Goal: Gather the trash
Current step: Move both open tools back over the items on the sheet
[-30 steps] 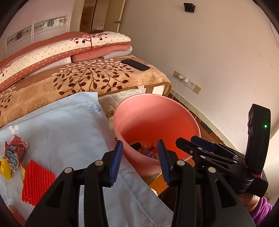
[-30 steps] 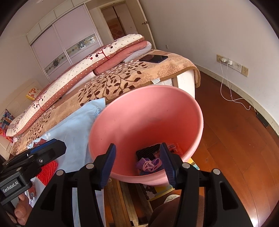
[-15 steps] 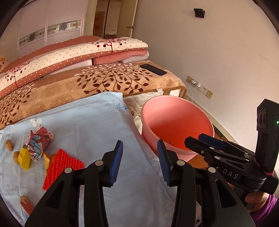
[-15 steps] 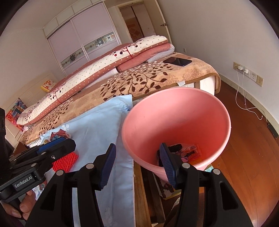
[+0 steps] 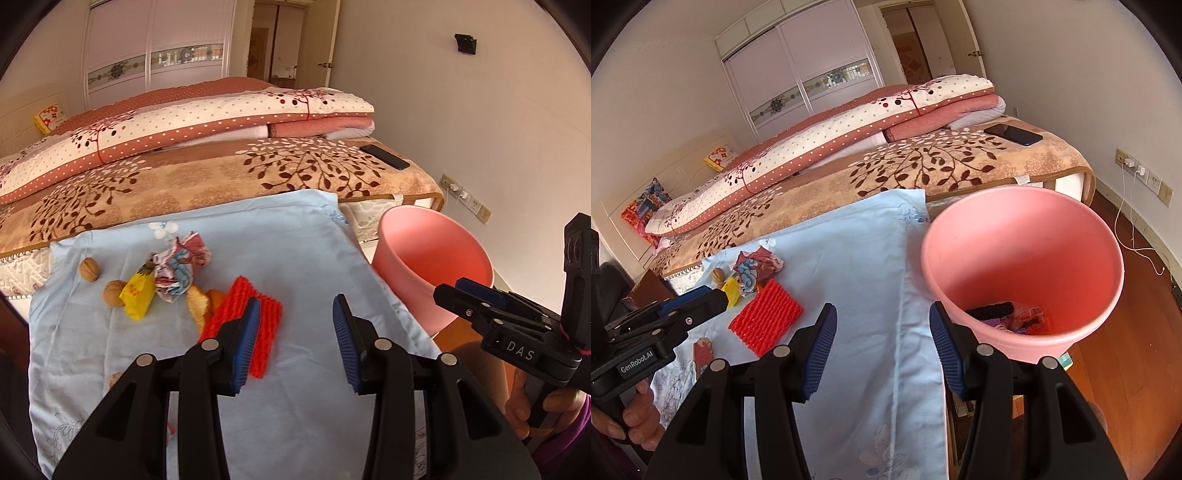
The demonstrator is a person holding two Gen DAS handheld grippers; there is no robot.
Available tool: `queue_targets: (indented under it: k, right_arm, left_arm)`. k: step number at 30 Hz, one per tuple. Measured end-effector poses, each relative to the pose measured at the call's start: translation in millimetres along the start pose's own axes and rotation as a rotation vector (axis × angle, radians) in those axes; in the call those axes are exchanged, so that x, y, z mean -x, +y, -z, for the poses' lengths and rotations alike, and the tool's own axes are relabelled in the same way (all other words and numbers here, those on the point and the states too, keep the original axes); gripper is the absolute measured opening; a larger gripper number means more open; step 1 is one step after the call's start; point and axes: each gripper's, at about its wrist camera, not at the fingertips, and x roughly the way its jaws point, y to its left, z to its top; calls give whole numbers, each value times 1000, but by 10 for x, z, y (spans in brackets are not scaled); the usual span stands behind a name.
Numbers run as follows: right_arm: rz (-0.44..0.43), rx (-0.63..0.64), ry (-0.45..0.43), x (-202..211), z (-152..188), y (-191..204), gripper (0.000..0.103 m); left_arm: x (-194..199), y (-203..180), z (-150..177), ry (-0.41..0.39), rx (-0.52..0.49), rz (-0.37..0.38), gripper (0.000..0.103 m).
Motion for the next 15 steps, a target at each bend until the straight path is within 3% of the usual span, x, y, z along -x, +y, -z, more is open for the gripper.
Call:
queue_targets:
  k: [15]
  right_arm:
    - [-64,67,43,-150,107,325,52]
  left_arm:
    - [380,996,449,77,177,-250,41]
